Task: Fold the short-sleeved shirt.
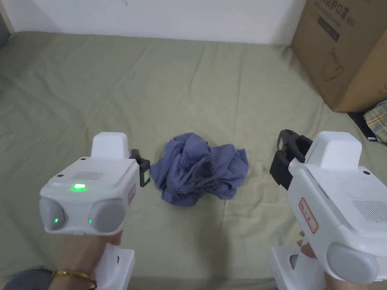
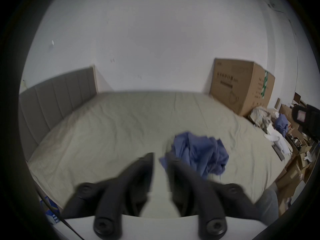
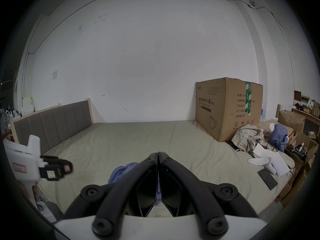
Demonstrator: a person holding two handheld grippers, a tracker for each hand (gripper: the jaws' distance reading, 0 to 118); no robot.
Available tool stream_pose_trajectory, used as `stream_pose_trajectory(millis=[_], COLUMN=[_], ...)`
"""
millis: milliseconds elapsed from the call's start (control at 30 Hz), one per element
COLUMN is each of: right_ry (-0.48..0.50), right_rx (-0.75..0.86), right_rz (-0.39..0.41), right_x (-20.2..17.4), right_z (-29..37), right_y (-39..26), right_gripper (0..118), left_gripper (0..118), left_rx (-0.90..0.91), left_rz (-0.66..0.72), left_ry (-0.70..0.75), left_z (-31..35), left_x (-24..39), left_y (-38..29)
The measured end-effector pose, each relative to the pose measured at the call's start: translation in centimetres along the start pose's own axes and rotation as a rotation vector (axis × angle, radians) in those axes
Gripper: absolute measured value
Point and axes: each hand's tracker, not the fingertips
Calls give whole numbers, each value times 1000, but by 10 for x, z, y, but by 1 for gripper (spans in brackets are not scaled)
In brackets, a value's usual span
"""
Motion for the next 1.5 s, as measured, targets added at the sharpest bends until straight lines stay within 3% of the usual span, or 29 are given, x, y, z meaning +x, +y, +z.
stream_pose_trajectory(millis=[33,167,433,533,733,833,900,933,1100,1233,1400,1433,1500], right_ry=[-1,-8,-38,-57,-95,-111,-114,-115,-96,-60,-9,9,27], right_rx=[-3,-20,-69,-92,-133,-146,-151,-152,-157,-166,-284,-322,-409], right_rz=[-1,-4,-8,-10,-19,-25,-31,-33,-23,10,30,47,58], right_x=[1,5,16,21,31,34,34,34,29,29,44,47,52], right_z=[0,-3,-12,-17,-29,-34,-36,-37,-42,-54,-108,-126,-162], right_y=[-1,-5,-15,-20,-27,-29,-30,-30,-29,-17,9,14,20], right_gripper=[0,0,0,0,0,0,0,0,0,0,1,5,57], left_gripper=[44,118,118,118,92,62,18,11,5,3,3,3,3], left_rx=[-70,-209,-481,-557,-631,-644,-639,-640,-631,-482,-353,-342,-323], left_rz=[8,70,219,188,128,112,121,135,77,47,145,168,208], left_ry=[-14,-47,51,106,54,7,-67,-100,-75,-97,-125,-123,-130], left_z=[-11,-61,-168,-202,-235,-243,-243,-243,-238,-205,-167,-163,-153], left_x=[-1,-5,-11,-12,3,11,15,17,20,16,0,-5,-12], left_y=[2,8,28,27,19,16,15,14,15,28,38,39,38])
